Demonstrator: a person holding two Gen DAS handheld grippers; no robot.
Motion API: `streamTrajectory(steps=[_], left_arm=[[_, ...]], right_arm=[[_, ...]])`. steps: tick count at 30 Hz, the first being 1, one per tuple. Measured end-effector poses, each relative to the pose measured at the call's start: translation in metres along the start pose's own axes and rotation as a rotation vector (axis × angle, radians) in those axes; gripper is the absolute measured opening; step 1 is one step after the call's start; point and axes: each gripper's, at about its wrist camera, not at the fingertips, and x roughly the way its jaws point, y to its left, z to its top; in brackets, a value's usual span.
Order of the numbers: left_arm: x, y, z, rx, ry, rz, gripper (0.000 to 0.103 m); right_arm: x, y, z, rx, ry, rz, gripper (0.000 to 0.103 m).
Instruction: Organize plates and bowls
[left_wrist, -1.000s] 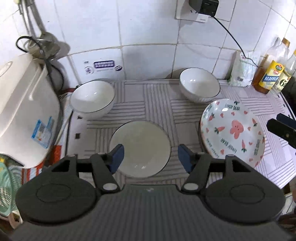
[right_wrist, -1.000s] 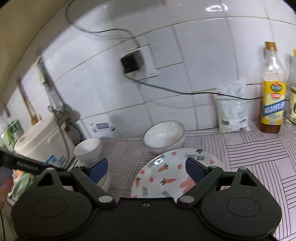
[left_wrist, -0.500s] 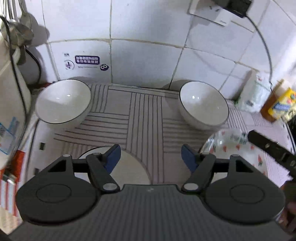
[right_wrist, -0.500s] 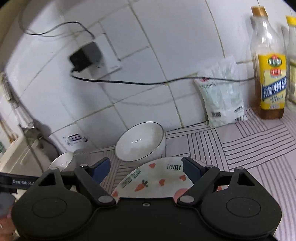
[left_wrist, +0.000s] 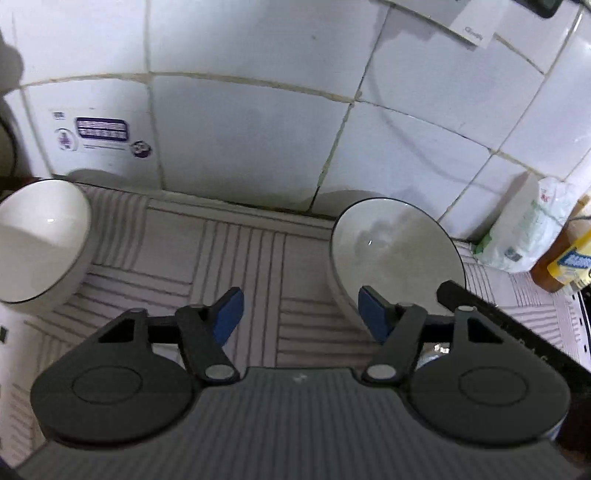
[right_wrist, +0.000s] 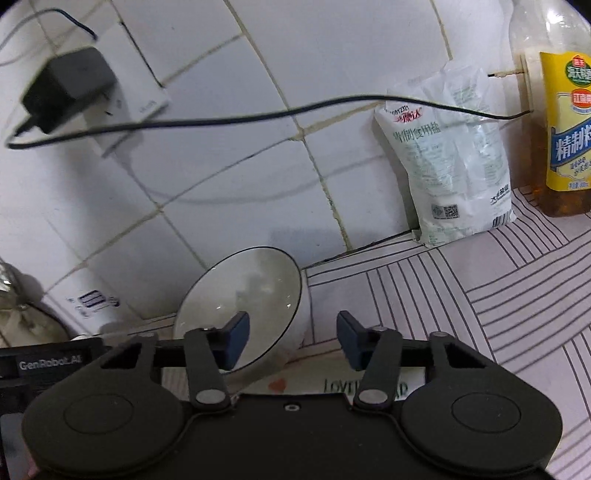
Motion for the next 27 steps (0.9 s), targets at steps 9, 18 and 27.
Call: streamTrajectory(steps=[9, 18, 27], left_arm=[[0.020, -0.009, 0.005, -0.004, 0.045, -0.088, 0.018], [0.036, -0.004, 0.003, -0.067, 0.093, -0.102, 0.016], [0.026, 0.002, -0.001, -0.054, 0.105, -0.110, 0.014]], right_arm=[[0.023, 0.010, 0.002, -0.079, 0.049, -0.032, 0.026], [0.038, 0.014, 0.000, -0.119, 0.102, -0.052, 0.024], [0.031, 0.021, -0.004, -0.117, 0.066, -0.046, 0.021]])
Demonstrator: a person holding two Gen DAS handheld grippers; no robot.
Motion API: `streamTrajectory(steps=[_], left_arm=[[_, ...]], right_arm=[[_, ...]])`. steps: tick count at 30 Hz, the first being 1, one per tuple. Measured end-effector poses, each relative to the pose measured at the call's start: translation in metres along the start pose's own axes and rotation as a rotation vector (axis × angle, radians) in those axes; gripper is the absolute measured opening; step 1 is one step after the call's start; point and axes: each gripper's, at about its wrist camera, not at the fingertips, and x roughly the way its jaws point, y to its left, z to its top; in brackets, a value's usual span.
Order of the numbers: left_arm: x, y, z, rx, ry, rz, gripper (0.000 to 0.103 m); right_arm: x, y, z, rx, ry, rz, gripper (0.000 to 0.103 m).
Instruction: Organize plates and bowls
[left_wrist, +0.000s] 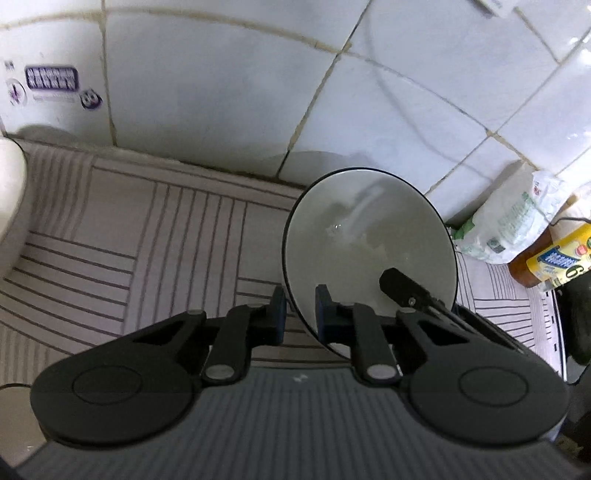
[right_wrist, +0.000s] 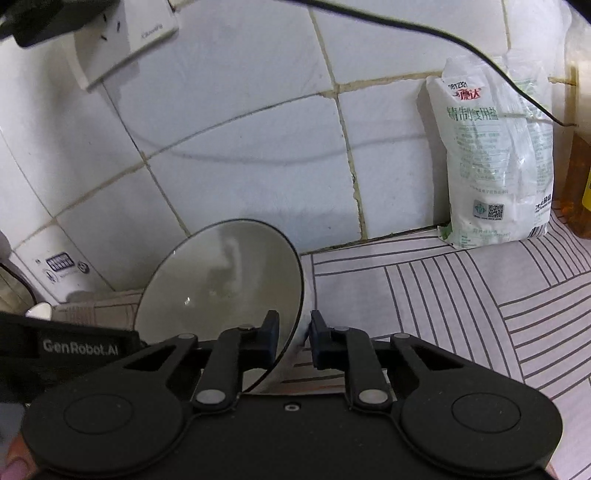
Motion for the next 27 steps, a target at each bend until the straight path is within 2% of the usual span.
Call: streamTrajectory(steps=[4, 7, 14, 21, 24, 27], left_arm=[[-0.022, 0.001, 0.001, 0.015, -0.026, 0.003, 0.014], [-0.039, 0.000, -0.001, 0.037, -0.003, 0.030, 0.015], [-0.086, 0.003, -0.025, 0.064, -0.020, 0.113, 0.014], [-0.130, 0.015, -0.050, 0.074, -0.009, 0.112, 0.014], [-0.148, 0.022, -0.066, 0.076, -0.021, 0.128, 0.014], [-0.163, 0.032, -0.083, 0.045, -0.040, 0.153, 0.015]], right_arm=[[-0.012, 0.007, 0.000, -0.009, -0.018, 0.020, 0.021], [-0.023, 0.008, -0.001, 0.016, -0.024, 0.050, 0.021], [-0.058, 0.028, -0.023, 0.052, -0.007, 0.105, 0.022], [-0.096, 0.052, -0.046, 0.060, 0.015, 0.141, 0.022], [-0.113, 0.065, -0.051, 0.035, 0.019, 0.154, 0.022], [-0.123, 0.073, -0.059, 0.036, 0.020, 0.201, 0.022]])
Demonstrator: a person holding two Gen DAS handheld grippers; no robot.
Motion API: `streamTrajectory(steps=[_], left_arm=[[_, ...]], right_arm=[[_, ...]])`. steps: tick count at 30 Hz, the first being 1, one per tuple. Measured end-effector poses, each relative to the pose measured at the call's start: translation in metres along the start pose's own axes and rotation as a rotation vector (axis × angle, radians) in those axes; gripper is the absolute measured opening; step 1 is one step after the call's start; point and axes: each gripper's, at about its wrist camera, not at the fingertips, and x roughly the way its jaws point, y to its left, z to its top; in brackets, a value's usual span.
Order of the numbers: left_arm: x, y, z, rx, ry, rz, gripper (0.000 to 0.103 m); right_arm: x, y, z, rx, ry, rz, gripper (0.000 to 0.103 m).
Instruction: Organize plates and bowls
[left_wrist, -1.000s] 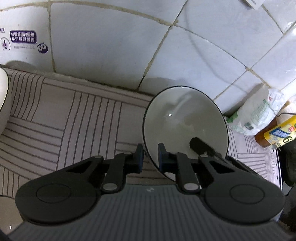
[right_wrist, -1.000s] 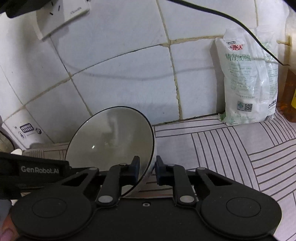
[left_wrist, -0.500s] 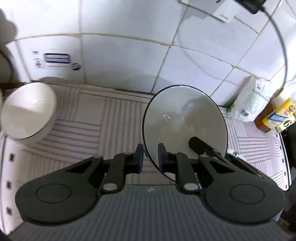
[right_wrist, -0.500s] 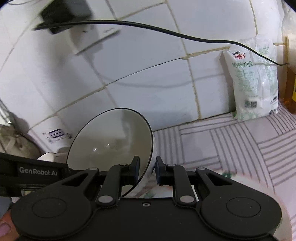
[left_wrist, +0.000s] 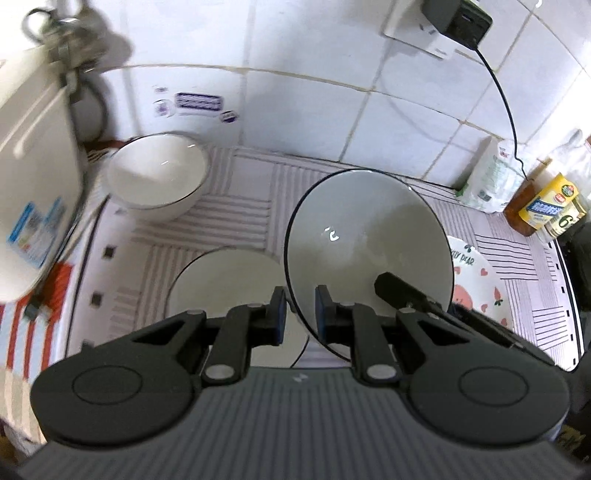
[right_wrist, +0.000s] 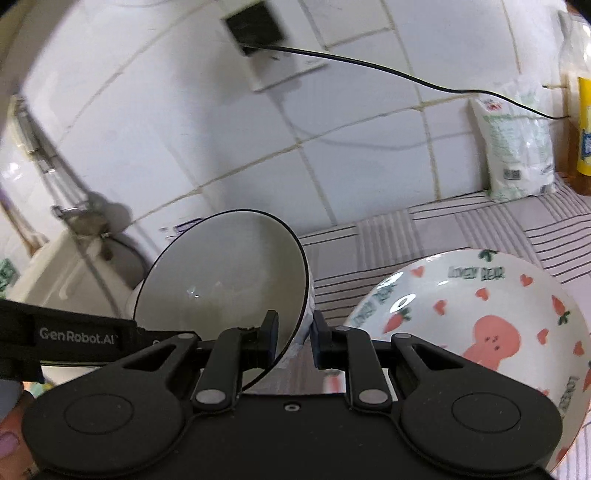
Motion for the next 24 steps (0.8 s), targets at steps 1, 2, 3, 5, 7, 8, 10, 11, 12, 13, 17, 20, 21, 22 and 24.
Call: streamTrajectory(steps=[1, 2, 3, 5, 7, 8, 10, 11, 12, 13, 17, 20, 21, 22, 24], left_arm=[[-0.004, 0.003, -0.005, -0.004, -0.002, 0.006, 0.015], [-0.007, 0.007, -0.011, -0.009, -0.001, 0.010, 0.015], [-0.009, 0.011, -0.015, -0.015, 0.004, 0.012, 0.015], [-0.015, 0.016, -0.021, -0.023, 0.018, 0.012, 0.015], [-0.021, 0.019, -0.027, -0.029, 0.026, 0.011, 0.015], [-0.024, 0.020, -0.030, -0.028, 0.027, 0.010, 0.015], [-0.029, 0.022, -0.035, -0.025, 0.029, 0.007, 0.015], [-0.031, 0.024, -0.037, -0.024, 0.032, 0.004, 0.015], [-0.032, 0.025, -0.039, -0.024, 0.035, 0.001, 0.015], [-0.032, 0.027, -0.040, -0.026, 0.040, -0.002, 0.015], [-0.029, 0.035, -0.046, -0.048, 0.049, 0.000, 0.015], [-0.022, 0.041, -0.050, -0.068, 0.061, 0.019, 0.015], [-0.019, 0.043, -0.051, -0.076, 0.067, 0.022, 0.015], [-0.016, 0.046, -0.052, -0.083, 0.074, 0.023, 0.015], [-0.012, 0.051, -0.052, -0.098, 0.085, 0.022, 0.015]], right_arm=[[-0.002, 0.002, -0.003, 0.010, 0.011, 0.009, 0.022], [-0.004, 0.005, -0.007, 0.014, 0.019, 0.017, 0.022], [-0.006, 0.008, -0.011, 0.015, 0.020, 0.022, 0.022], [-0.011, 0.015, -0.018, 0.006, 0.031, 0.026, 0.022], [-0.015, 0.020, -0.024, 0.003, 0.038, 0.030, 0.022], [-0.018, 0.022, -0.027, 0.000, 0.044, 0.032, 0.022], [-0.023, 0.027, -0.031, -0.005, 0.052, 0.034, 0.022], [-0.025, 0.030, -0.033, -0.012, 0.052, 0.033, 0.022], [-0.028, 0.032, -0.035, -0.024, 0.052, 0.031, 0.022], [-0.029, 0.035, -0.037, -0.036, 0.051, 0.028, 0.023], [-0.029, 0.040, -0.040, -0.067, 0.049, 0.030, 0.023], [-0.022, 0.037, -0.044, -0.053, 0.055, 0.054, 0.022], [-0.019, 0.038, -0.046, -0.050, 0.058, 0.056, 0.022], [-0.016, 0.038, -0.048, -0.051, 0.058, 0.059, 0.022], [-0.012, 0.041, -0.050, -0.065, 0.062, 0.060, 0.022]])
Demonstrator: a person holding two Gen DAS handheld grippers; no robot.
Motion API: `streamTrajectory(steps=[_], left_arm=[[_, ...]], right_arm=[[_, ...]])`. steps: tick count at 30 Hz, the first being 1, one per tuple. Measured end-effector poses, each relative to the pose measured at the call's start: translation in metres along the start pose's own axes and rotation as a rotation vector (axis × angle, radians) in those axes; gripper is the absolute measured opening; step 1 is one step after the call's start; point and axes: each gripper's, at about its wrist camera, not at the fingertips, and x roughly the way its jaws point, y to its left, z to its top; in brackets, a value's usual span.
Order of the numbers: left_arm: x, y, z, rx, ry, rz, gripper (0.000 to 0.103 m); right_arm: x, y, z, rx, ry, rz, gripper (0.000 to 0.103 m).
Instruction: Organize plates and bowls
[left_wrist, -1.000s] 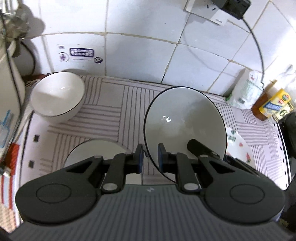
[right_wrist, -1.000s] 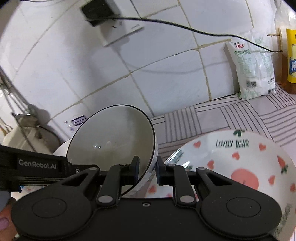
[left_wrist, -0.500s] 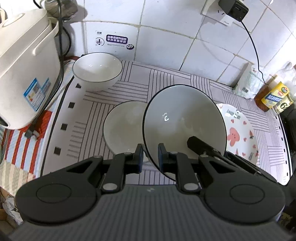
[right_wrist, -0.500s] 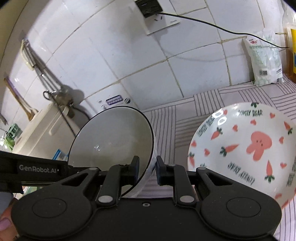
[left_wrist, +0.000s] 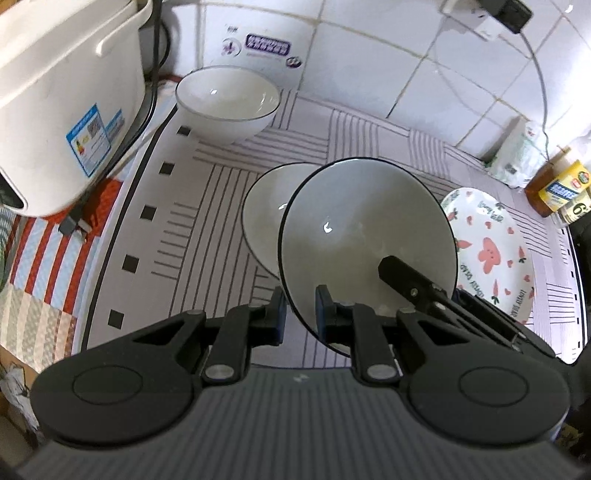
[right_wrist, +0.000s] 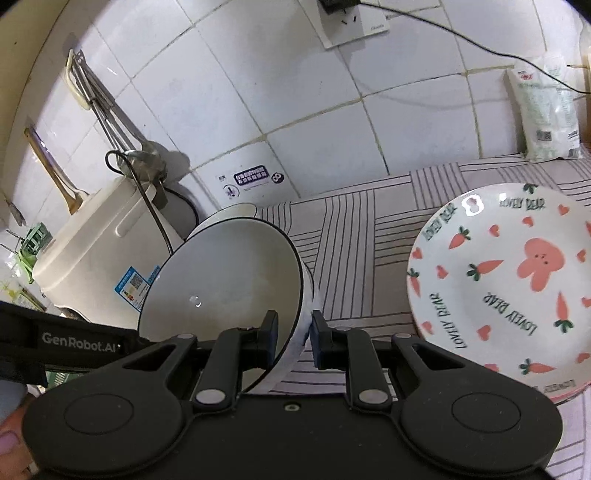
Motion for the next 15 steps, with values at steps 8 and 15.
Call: streamTrajectory(steps=[8, 15], left_arm=[[0.010, 0.007, 0.012, -0.007, 0.028, 0.009, 0.015], [0.020, 0.013, 0.024, -0.001, 0.082, 0.027, 0.017]], right_arm=[[0.017, 0.017, 0.008, -0.136, -0.012, -0.015, 0.022], [0.035, 0.030, 0.010, -0.261, 0.012, -0.053, 0.022]])
